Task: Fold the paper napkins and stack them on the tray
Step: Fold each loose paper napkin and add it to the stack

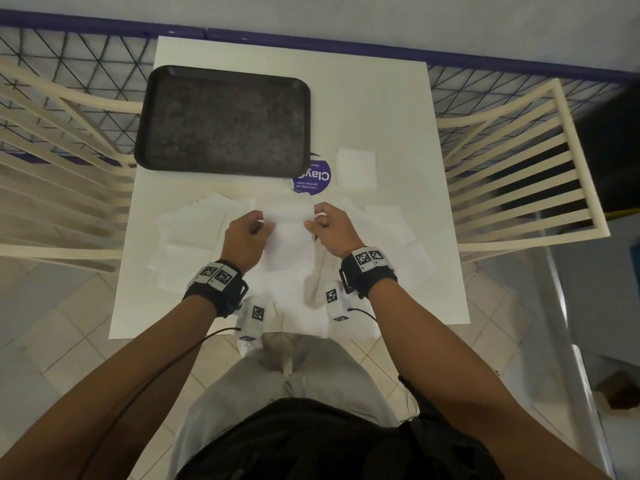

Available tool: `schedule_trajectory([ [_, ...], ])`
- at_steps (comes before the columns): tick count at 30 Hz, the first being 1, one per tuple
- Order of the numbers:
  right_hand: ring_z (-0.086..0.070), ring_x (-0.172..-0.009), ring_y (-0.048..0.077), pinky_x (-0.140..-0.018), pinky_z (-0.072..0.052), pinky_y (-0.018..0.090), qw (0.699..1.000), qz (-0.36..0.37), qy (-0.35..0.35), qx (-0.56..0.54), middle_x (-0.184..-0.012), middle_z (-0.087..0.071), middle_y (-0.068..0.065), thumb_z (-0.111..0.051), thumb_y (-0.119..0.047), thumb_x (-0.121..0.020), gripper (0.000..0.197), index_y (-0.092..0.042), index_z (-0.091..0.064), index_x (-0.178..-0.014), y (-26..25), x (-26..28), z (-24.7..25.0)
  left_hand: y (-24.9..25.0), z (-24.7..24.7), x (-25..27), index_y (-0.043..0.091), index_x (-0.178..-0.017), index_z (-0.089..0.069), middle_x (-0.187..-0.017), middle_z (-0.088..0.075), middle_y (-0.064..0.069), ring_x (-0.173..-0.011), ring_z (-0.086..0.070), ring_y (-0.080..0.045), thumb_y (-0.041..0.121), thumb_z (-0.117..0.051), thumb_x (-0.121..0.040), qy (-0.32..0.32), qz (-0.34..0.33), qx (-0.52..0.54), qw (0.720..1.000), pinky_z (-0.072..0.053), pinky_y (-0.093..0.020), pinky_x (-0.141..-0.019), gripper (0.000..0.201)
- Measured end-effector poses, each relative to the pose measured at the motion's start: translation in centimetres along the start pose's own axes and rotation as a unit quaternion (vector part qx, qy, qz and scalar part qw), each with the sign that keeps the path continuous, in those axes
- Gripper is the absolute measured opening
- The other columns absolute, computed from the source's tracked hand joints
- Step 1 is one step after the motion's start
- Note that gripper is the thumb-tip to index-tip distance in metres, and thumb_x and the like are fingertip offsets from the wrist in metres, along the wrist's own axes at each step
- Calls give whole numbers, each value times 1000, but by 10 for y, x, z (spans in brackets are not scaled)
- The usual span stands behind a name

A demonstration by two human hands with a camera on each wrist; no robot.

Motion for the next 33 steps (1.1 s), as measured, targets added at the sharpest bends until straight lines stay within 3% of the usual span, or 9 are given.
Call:
schedule_trajectory([
  [5,-56,-62,12,-58,-45,23,999,12,-10,-35,-71,-61,5,-61,-4,-92,15,-18,-61,-95,-6,6,2,2,3,1,26,-94,-75,-96,-77,-13,-87,-69,-28,8,-63,-95,-17,43,132,990,-58,-57,-88,22],
  [10,-61,-69,15,-59,-48,26,999,-28,-2,-39,-82,-69,6,-53,3,-85,25,-7,-73,-97,-7,5,1,2,5,3,20,-85,-79,-95,-75,-8,-90,-67,-26,-2,-56,-90,-19,75,150,986,-56,-59,-95,32],
  [13,-59,-71,21,-62,-47,30,994,-52,2,-96,-86,-70,10,-50,4,-83,30,-9,-77,-89,-10,6,0,7,6,6,18,-80,-81,-95,-75,-9,-94,-67,-29,-2,-48,-74,-15,90,167,982,-58,-53,-94,39],
  [16,-58,-74,19,-62,-48,27,989,-60,0,-136,-93,-70,10,-48,-1,-82,35,-15,-81,-80,-13,8,0,16,5,10,7,-90,-80,-104,-76,-12,-101,-69,-28,0,-44,-79,-12,96,203,974,-59,-39,-86,38],
  [19,-60,-77,21,-66,-49,29,986,-67,-3,-150,-102,-73,16,-55,-10,-77,28,-13,-82,-81,-14,6,-2,12,5,7,11,-94,-82,-107,-77,-6,-102,-70,-25,20,-57,-82,-7,95,200,975,-59,-36,-84,29],
  [23,-63,-81,18,-71,-50,31,990,-59,12,-124,-97,-76,3,-58,-12,-83,24,-17,-82,-82,-12,1,-1,-4,7,-2,28,-108,-79,-96,-77,0,-95,-71,-23,29,-72,-92,5,39,100,994,-60,-46,-91,18],
  [27,-66,-89,9,-79,-49,23,999,16,30,-35,-95,-74,-8,-67,-22,-90,11,-24,-76,-96,-12,-3,-5,-1,5,-2,25,-102,-80,-92,-79,-1,-86,-72,-15,19,-78,-91,27,30,90,995,-63,-42,-87,13],
  [30,-63,-88,-1,-78,-45,9,996,79,21,35,-94,-71,-14,-76,-33,-86,16,-24,-74,-99,-18,-3,-13,7,2,1,25,-94,-81,-91,-80,1,-90,-75,-20,17,-79,-90,17,4,86,996,-63,-39,-84,9],
  [33,-64,-88,0,-81,-49,16,991,107,18,76,-90,-73,-15,-78,-31,-85,12,-22,-76,-93,-21,-6,-23,7,0,0,20,-93,-81,-89,-79,3,-88,-75,-21,16,-77,-90,16,-10,76,997,-63,-43,-85,6],
])
Point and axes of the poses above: each hand's wrist, its own x-axis away from the middle knuckle, its own z-axis out of the back of the hand, y = z × x, the point moved 1 cm from there along -x, towards the middle knuckle
